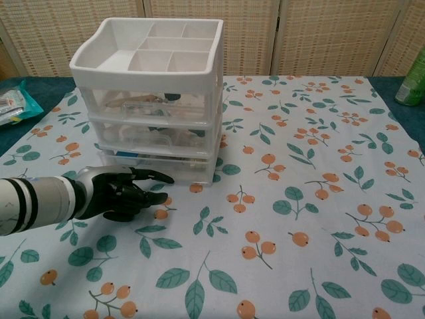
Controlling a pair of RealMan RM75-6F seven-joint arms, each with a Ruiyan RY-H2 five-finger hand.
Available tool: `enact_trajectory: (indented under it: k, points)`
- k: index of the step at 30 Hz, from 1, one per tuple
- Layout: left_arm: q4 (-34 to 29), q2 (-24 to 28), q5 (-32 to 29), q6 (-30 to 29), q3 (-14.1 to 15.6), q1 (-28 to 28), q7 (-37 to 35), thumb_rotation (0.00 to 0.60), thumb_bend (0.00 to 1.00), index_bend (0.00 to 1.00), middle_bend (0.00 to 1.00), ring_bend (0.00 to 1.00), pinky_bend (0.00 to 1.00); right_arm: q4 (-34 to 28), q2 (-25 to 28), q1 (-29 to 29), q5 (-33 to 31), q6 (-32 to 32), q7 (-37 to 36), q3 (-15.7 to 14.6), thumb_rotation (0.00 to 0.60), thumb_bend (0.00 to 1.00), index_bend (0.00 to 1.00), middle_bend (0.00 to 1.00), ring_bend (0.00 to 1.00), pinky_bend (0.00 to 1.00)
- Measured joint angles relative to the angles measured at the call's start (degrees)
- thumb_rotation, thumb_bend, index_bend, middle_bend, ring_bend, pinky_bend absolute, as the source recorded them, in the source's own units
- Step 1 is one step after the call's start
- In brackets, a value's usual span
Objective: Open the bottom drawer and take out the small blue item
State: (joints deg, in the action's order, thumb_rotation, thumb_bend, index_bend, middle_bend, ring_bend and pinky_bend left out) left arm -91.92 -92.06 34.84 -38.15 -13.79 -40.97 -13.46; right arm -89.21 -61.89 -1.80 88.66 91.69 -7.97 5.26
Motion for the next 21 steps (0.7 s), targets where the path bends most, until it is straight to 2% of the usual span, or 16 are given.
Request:
enact_trajectory:
  k: [5, 12, 21]
  points:
    - [-1.52, 1.10, 0.50, -0.06, 0.74, 0.64, 0.06, 0.600, 0.40, 0.18, 0.97, 1.00, 1.00, -0.05, -0.05, -0.07, 0.18, 0.00, 0.00, -0.02, 0.600, 0.21, 0.18, 0.29, 0.26, 0.36]
    - [-3.24, 2.40, 1.56, -0.34, 1.35, 1.64, -0.24, 0.600, 0.40, 0.03, 0.97, 1.00, 1.00, 0.09, -0.15, -0.14, 0.32, -0.01, -0.16, -0.03, 0.600, 0.21, 0.18, 0.29, 0.26, 0.36]
    - [-9.21, 6.07, 5.77, -3.81, 2.41, 4.04, 0.51, 0.600, 0.40, 0.04, 0.97, 1.00, 1.00, 0.20, -0.16, -0.24, 0.30, -0.08, -0.19, 0.03, 0.600, 0.21, 0.18, 0.29, 0.26, 0.36]
